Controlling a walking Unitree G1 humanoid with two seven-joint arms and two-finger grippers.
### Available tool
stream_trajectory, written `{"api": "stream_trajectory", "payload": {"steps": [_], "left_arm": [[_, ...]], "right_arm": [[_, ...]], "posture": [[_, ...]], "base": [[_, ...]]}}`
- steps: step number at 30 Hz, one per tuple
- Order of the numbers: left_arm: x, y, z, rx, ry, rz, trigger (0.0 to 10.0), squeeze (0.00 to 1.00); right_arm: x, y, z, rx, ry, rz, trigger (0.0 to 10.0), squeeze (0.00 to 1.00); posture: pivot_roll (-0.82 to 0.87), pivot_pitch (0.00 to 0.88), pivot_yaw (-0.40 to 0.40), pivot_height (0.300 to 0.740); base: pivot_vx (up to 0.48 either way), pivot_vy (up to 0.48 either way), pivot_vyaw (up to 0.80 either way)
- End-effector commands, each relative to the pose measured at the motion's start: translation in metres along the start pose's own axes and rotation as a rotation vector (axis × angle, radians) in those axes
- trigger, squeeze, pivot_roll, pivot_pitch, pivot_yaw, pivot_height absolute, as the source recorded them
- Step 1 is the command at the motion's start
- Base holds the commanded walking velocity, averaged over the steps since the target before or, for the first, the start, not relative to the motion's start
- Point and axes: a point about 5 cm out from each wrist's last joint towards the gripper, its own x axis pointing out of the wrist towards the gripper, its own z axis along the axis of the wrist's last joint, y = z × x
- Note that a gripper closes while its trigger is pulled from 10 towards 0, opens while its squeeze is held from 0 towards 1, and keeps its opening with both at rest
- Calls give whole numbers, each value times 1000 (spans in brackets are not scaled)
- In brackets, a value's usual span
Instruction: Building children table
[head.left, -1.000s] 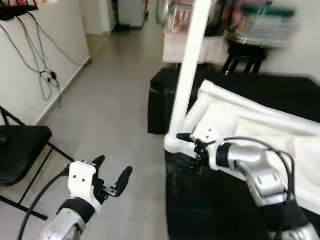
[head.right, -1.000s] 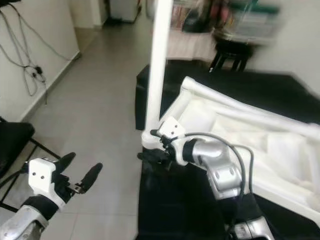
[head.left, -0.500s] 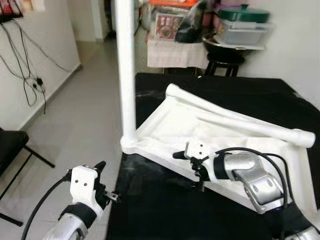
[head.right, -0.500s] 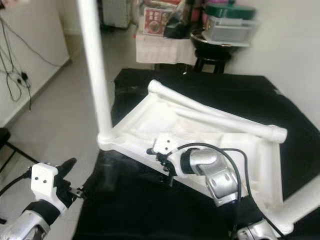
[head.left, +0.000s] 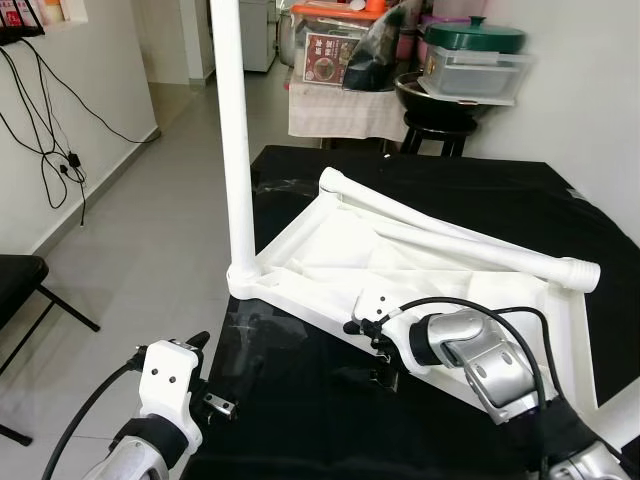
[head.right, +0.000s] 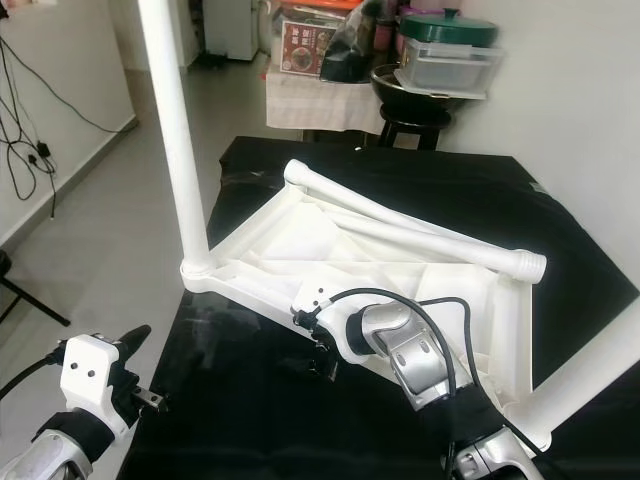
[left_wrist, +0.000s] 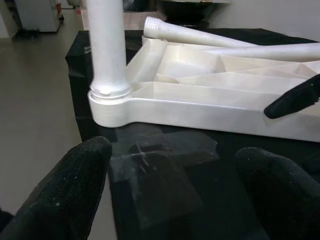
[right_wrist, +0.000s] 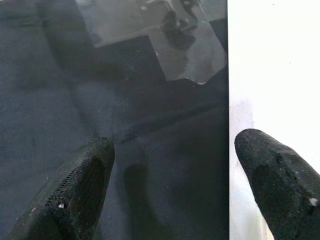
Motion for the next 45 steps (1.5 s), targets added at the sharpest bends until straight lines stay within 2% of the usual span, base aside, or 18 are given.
{"api": "stream_trajectory", "payload": {"steps": [1, 5, 6, 8, 9, 11, 12, 16, 24, 27, 29, 36, 37, 38, 39, 40, 42, 45], "left_arm": [[-1, -2, 2, 16, 2, -18, 10000, 0], [-1, -2, 2, 14, 2, -18, 10000, 0], [-1, -2, 2, 13, 1, -18, 10000, 0], [-1, -2, 2, 13, 1, -18, 10000, 0], [-1, -2, 2, 11, 1, -18, 10000, 0], [-1, -2, 2, 11, 1, -18, 10000, 0], [-1, -2, 2, 6, 1, -18, 10000, 0], [-2, -3, 2, 3, 2, -20, 10000, 0], [-2, -4, 2, -4, 2, -22, 10000, 0], [-3, -5, 2, -6, 3, -25, 10000, 0], [-2, -6, 2, -8, 3, -28, 10000, 0], [-1, -9, 3, -18, -4, -29, 10000, 0], [-1, -10, 3, -22, -8, -28, 10000, 0], [-1, -10, 3, -22, -8, -28, 10000, 0], [-1, -11, 3, -28, -14, -24, 10000, 0], [-1, -11, 3, -28, -14, -24, 10000, 0], [-1, -12, 4, -34, -20, -21, 10000, 0], [-1, -13, 5, -37, -22, -21, 10000, 0]], "right_arm": [[-1, -7, -12, 58, 82, -70, 9373, 0], [-4, -12, -9, 79, 76, -104, 9216, 0], [-5, -14, -1, 73, 21, -110, 10000, 0], [-5, -14, -1, 73, 21, -110, 10000, 0], [-7, -15, 9, 65, -56, -100, 10000, 0], [-7, -15, 9, 65, -56, -100, 10000, 0], [-10, -16, 20, 47, -120, -83, 10000, 0], [-13, -16, 28, 45, -152, -73, 10000, 0], [-3, -16, 25, 64, -85, -101, 10000, 0], [4, -15, 9, 94, 61, -120, 10000, 0], [7, -13, 4, 104, 100, -116, 10000, 0], [13, -17, 0, 130, 117, -142, 10000, 0], [16, -22, 0, 145, 109, -175, 1333, 0], [16, -22, 0, 145, 109, -175, 1333, 0], [17, -26, 2, 129, 92, -188, 0, 0], [17, -26, 2, 129, 92, -188, 0, 0], [13, -29, 9, 68, 51, -178, 0, 0], [10, -32, 11, 35, 57, -174, 0, 0]], "posture": [[-74, 59, -100, 740], [-75, 58, -100, 740], [-75, 60, -99, 740], [-75, 60, -99, 740], [-75, 60, -99, 740], [-75, 60, -99, 740], [-77, 59, -98, 740], [-76, 61, -99, 740], [-71, 62, -102, 740], [-70, 63, -105, 740], [-72, 65, -111, 740], [-81, 69, -129, 740], [-86, 73, -136, 740], [-86, 73, -136, 740], [-95, 78, -141, 740], [-95, 78, -141, 740], [-105, 81, -145, 740], [-106, 82, -146, 740]], "base": [[0, 0, 0], [0, 0, 0], [0, 0, 0], [0, 0, 0], [0, 0, 0], [0, 0, 0], [0, 0, 0], [0, 0, 0], [0, 0, 0], [0, 0, 0], [0, 0, 0], [0, 0, 0], [0, 0, 0], [0, 0, 0], [0, 0, 0], [0, 0, 0], [0, 0, 0], [0, 0, 0]]}}
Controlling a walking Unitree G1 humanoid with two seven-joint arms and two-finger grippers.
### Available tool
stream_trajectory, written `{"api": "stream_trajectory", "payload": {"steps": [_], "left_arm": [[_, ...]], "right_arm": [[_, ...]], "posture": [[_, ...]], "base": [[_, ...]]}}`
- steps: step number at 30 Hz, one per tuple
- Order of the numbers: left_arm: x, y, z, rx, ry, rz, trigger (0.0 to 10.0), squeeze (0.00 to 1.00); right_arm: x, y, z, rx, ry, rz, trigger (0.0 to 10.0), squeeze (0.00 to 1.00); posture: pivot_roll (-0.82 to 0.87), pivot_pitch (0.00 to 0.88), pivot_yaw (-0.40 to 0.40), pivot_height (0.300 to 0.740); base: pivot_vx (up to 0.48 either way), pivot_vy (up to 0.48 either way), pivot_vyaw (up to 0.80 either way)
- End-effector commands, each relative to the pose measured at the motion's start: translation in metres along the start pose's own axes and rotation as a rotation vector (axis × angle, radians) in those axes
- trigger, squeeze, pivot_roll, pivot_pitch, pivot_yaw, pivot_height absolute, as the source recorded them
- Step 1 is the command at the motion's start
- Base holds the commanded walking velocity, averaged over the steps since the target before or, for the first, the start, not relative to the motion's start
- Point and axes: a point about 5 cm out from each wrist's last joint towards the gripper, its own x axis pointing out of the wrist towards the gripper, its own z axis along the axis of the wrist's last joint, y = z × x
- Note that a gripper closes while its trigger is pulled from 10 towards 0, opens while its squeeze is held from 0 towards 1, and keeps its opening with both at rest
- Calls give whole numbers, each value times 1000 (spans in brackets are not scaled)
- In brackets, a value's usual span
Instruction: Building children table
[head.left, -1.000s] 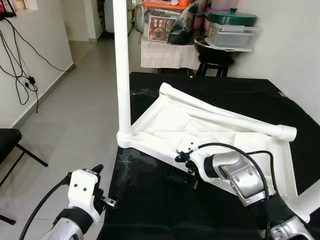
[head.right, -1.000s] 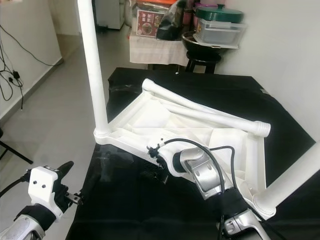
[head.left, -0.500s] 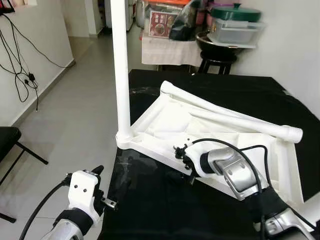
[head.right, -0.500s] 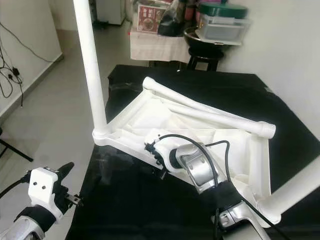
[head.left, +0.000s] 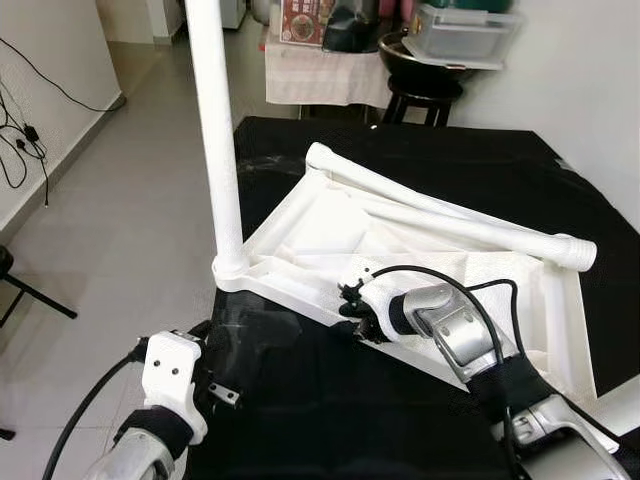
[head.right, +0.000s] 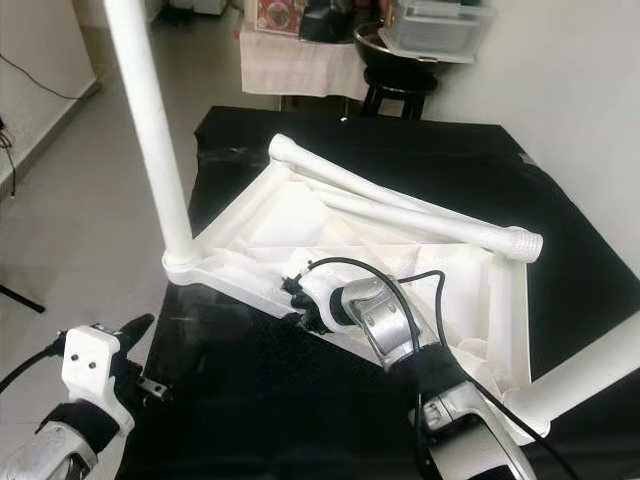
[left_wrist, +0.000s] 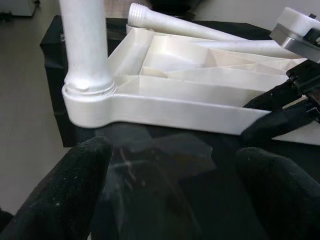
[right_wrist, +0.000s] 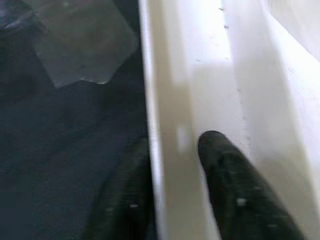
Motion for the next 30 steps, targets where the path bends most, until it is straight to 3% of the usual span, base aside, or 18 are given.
{"api": "stream_trajectory", "payload": {"steps": [1, 9, 10, 11, 12, 14, 19, 22, 30], "left_arm": [[-1, -4, 1, -9, -2, -7, 10000, 0], [0, -4, 2, -9, -4, -10, 10000, 0], [1, -4, 2, -10, -5, -8, 10000, 0], [1, -4, 2, -10, -7, -6, 10000, 0], [1, -4, 2, -10, -7, -6, 10000, 0], [1, -4, 2, -10, -8, -5, 10000, 0], [2, -4, 2, -10, -8, -7, 10000, 0], [1, -4, 3, -7, -7, -5, 10000, 0], [1, -4, 3, -7, -7, -2, 10000, 0]], "right_arm": [[-8, -12, 1, -36, 20, -53, 0, 0], [-16, -24, 2, -139, 59, -79, 0, 0], [-20, -28, 3, -234, 75, -79, 0, 0], [-30, -40, 5, -400, 112, -103, 0, 0], [-30, -40, 5, -400, 112, -103, 0, 0], [-45, -57, 7, -585, 176, -147, 0, 0], [-58, -73, 11, -656, 230, -220, 0, 0], [-76, -94, 16, -750, 318, -333, 0, 0], [-85, -101, 10, -804, 399, -339, 0, 0]], "posture": [[-106, 82, -146, 740], [-110, 84, -149, 740], [-109, 82, -151, 740], [-109, 83, -146, 740], [-109, 83, -146, 740], [-110, 84, -144, 740], [-105, 84, -142, 740], [-101, 85, -144, 740], [-98, 87, -142, 740]], "base": [[0, 0, 0], [0, 0, 0], [0, 0, 0], [0, 0, 0], [0, 0, 0], [0, 0, 0], [0, 0, 0], [0, 0, 0], [0, 0, 0]]}}
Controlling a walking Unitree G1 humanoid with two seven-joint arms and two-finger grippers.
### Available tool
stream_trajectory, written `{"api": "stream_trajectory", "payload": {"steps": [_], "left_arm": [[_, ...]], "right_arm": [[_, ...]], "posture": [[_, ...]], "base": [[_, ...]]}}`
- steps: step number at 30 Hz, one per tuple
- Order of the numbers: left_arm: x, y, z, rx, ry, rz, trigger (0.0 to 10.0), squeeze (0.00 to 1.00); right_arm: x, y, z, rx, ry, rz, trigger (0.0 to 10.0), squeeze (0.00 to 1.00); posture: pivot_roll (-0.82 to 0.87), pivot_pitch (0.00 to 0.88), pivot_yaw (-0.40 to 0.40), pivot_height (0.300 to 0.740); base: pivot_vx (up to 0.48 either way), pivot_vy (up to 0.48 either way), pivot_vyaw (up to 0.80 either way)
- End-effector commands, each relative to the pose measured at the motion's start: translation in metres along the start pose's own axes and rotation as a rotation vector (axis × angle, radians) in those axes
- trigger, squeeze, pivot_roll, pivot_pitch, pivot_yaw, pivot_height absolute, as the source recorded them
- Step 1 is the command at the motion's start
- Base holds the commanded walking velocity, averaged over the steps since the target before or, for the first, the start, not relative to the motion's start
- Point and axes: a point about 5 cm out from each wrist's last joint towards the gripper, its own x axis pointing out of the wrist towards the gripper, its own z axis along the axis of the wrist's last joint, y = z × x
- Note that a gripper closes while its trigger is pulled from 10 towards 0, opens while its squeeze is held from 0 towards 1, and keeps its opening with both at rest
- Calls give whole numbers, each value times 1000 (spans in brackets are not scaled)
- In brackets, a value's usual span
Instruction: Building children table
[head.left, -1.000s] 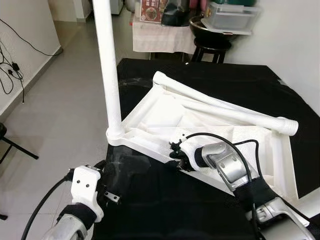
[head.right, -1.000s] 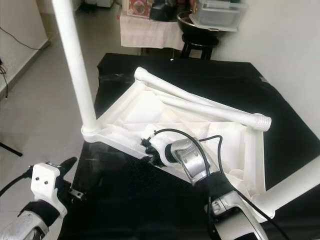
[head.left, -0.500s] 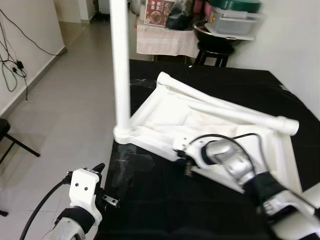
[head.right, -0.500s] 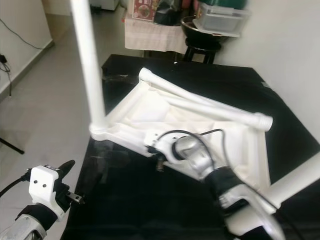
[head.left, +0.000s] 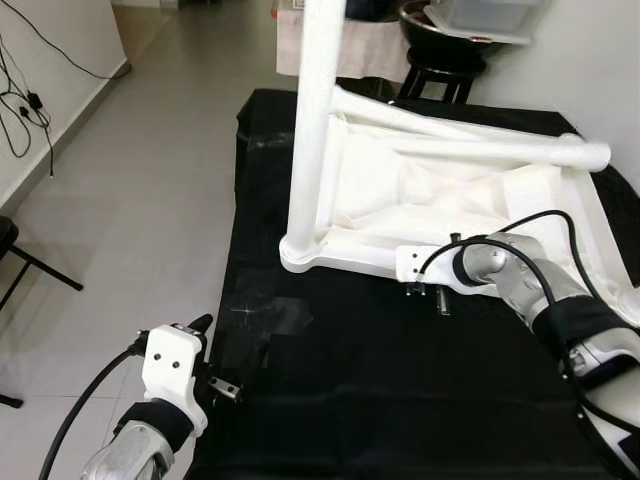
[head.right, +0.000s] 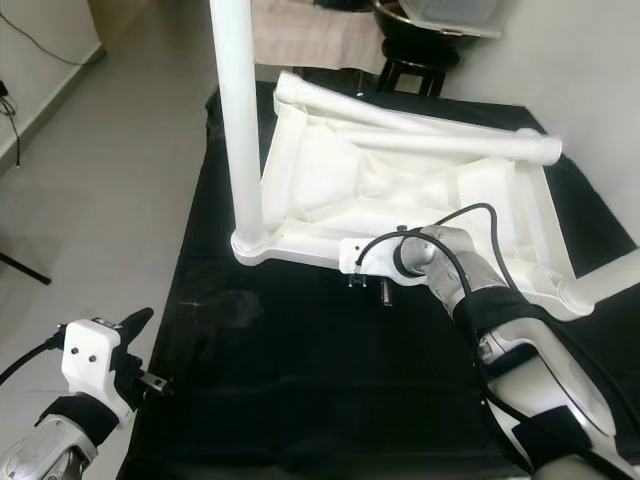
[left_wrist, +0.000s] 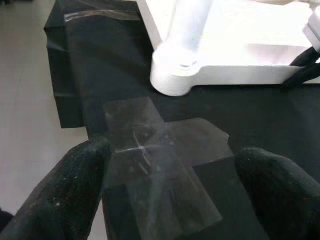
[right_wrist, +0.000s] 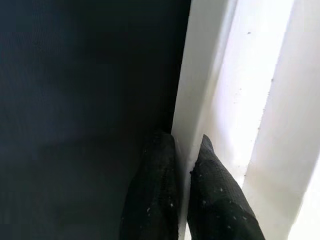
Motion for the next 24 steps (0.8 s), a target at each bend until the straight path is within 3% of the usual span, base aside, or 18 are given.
{"api": "stream_trajectory", "payload": {"steps": [1, 6, 9, 12, 13, 15, 16, 21, 22, 23, 24], "left_arm": [[-1, -3, 0, -7, 7, -5, 10000, 0], [-2, -3, 0, -5, 11, -7, 10000, 0], [-2, -3, 0, -5, 11, -7, 10000, 0], [-2, -2, 0, -2, 14, -10, 10000, 0], [-2, -2, 0, -2, 14, -10, 10000, 0], [-2, -2, 0, -2, 16, -10, 10000, 0], [-2, -2, 0, -2, 16, -10, 10000, 0], [-2, -3, 0, -3, 16, -10, 10000, 0], [-3, -3, 0, -3, 16, -10, 10000, 0], [-3, -3, 0, -3, 16, -10, 10000, 0], [-3, -3, 0, -3, 16, -10, 10000, 0]], "right_arm": [[-21, -26, -5, -68, 57, -151, 0, 0], [-30, -12, -19, -111, 16, 49, 0, 0], [-30, -12, -19, -111, 16, 49, 0, 0], [-41, -5, -29, -100, 2, 206, 0, 0], [-41, -5, -29, -100, 2, 206, 0, 0], [-47, -4, -36, -110, 16, 277, 9569, 0], [-48, -5, -37, -127, 27, 282, 10000, 0], [-48, -3, -39, -119, 27, 313, 10000, 0], [-47, -3, -36, -112, 3, 301, 10000, 459], [-45, -7, -32, -95, -32, 243, 10000, 1000], [-44, -10, -29, -84, -55, 197, 10000, 1000]], "posture": [[-98, 87, -142, 740], [-98, 87, -135, 740], [-98, 87, -135, 740], [-98, 87, -132, 740], [-98, 87, -132, 740], [-97, 87, -133, 740], [-97, 87, -133, 740], [-95, 87, -136, 740], [-94, 87, -137, 740], [-94, 86, -133, 740], [-94, 86, -133, 740]], "base": [[0, 0, 0], [0, 0, 0], [0, 0, 0], [0, 0, 0], [0, 0, 0], [0, 0, 0], [0, 0, 0], [0, 0, 0], [0, 0, 0], [0, 0, 0], [0, 0, 0]]}}
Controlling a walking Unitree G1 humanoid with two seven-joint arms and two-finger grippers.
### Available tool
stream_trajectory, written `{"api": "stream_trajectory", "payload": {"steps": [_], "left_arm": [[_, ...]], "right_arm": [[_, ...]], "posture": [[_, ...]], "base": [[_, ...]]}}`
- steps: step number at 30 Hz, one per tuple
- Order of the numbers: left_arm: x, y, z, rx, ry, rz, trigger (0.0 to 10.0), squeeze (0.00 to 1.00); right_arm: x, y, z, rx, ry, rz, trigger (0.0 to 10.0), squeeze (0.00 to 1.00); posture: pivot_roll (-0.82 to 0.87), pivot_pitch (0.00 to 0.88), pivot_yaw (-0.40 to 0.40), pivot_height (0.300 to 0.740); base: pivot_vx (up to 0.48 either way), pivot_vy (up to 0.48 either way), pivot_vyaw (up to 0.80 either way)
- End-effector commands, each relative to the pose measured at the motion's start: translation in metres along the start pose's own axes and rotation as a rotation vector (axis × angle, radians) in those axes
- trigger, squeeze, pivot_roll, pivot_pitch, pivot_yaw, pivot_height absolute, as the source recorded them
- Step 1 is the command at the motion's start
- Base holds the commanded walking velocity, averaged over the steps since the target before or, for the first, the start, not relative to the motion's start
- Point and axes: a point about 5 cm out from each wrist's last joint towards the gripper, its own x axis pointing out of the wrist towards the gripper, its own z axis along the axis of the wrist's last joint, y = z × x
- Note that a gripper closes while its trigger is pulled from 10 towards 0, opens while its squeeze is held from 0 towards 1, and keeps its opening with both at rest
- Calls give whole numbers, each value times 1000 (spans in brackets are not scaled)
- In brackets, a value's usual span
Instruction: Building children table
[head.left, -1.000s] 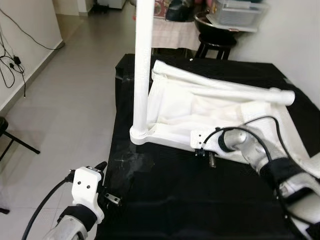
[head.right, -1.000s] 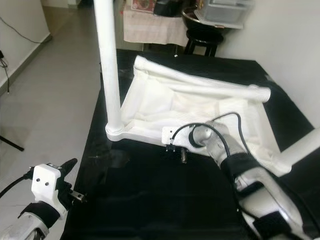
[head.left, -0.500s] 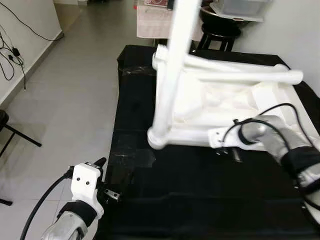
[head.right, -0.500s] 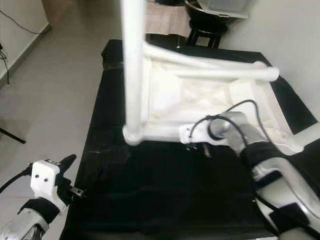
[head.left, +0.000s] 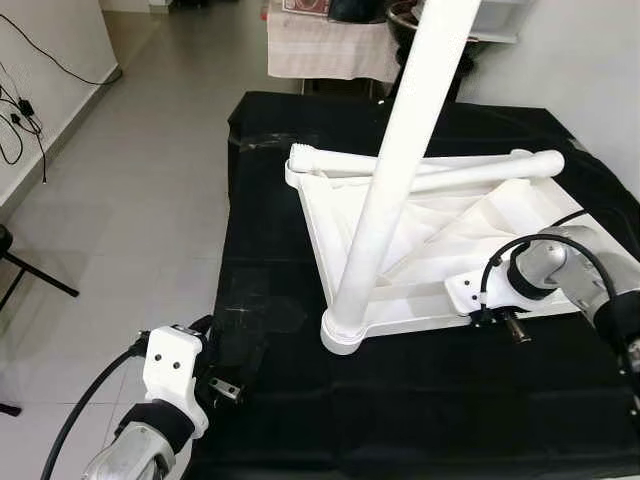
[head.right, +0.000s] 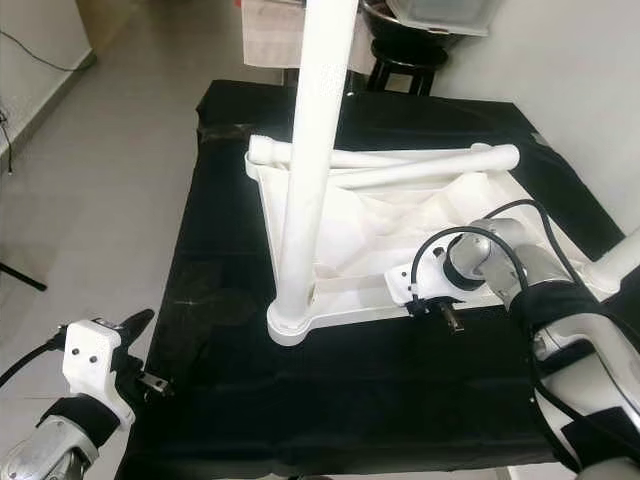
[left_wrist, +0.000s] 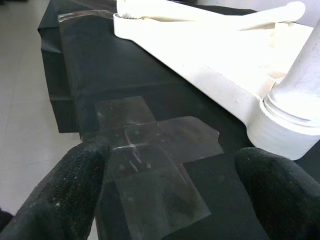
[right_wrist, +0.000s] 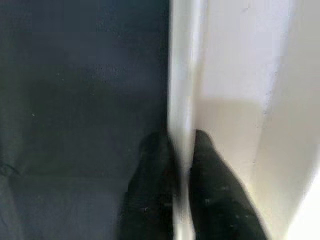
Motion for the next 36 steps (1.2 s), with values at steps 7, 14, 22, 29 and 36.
{"api": "stream_trajectory", "payload": {"steps": [7, 14, 22, 29, 36], "left_arm": [[-2, -3, 1, -2, 7, -15, 10000, 0], [-5, -5, 2, 15, 8, -79, 10000, 0], [-12, -17, 6, 56, -9, -207, 10000, 0], [-19, -23, 9, 82, -16, -263, 10000, 0], [-25, -30, 11, 46, -21, -321, 10000, 0]], "right_arm": [[-29, -16, 14, 43, -217, -187, 10000, 1000], [-48, 1, 54, 148, -807, -190, 10000, 1000], [-21, 3, 96, 173, -1023, -165, 10000, 984], [-3, -8, 137, 207, -1156, -177, 10000, 0], [5, -11, 164, 229, -1250, -89, 10000, 0]], "posture": [[-97, 86, -123, 740], [-105, 88, -97, 740], [-82, 97, -93, 740], [-48, 121, -93, 740], [-34, 137, -90, 740]], "base": [[0, 0, 0], [0, 0, 0], [0, 0, 0], [0, 0, 0], [0, 0, 0]]}}
